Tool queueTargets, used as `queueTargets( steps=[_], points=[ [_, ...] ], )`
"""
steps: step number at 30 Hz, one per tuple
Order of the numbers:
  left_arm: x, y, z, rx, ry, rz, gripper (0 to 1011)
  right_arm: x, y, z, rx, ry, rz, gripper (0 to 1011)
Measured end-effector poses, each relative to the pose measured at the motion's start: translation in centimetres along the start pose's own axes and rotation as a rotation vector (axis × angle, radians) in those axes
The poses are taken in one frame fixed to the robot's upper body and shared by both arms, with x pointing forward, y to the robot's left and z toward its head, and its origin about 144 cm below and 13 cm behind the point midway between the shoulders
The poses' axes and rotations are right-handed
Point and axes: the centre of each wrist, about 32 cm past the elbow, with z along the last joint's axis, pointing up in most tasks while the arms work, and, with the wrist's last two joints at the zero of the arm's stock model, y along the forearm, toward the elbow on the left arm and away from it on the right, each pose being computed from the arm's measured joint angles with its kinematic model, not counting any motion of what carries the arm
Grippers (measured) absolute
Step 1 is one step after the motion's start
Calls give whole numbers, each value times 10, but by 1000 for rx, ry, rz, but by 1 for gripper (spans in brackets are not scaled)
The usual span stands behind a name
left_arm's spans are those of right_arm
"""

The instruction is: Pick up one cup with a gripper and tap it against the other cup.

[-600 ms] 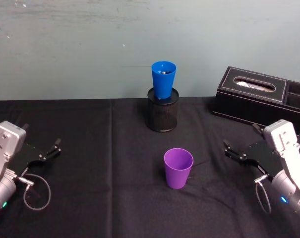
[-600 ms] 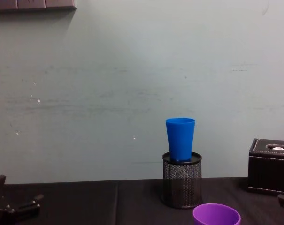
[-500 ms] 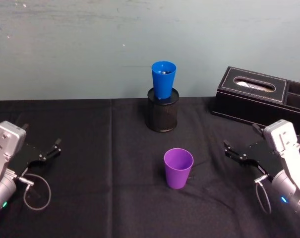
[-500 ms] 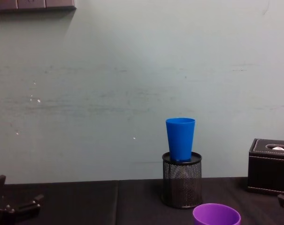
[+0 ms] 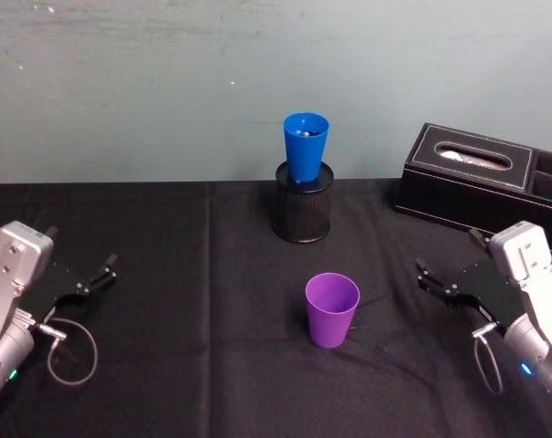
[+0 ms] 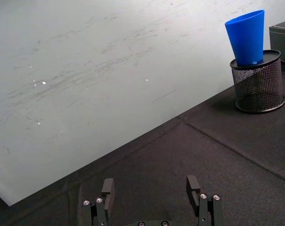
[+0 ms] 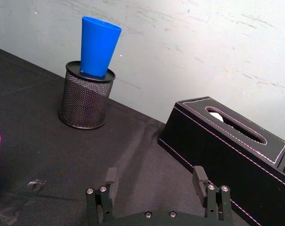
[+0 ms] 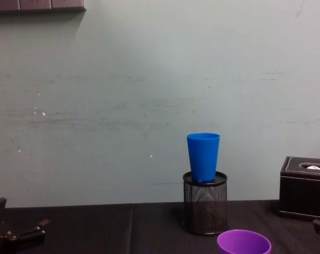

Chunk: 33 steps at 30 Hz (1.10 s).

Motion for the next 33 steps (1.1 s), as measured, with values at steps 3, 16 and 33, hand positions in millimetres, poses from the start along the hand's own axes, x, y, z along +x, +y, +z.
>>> queueTargets(
  steps=[3,16,33],
  points=[
    [0,0,0,0,0,0,1000,0,0,0,0,0,0,1003],
    [0,0,0,0,0,0,1000,0,0,0,0,0,0,1003],
    [0,0,0,0,0,0,1000,9,-9,1,29,53,70,1003]
  ],
)
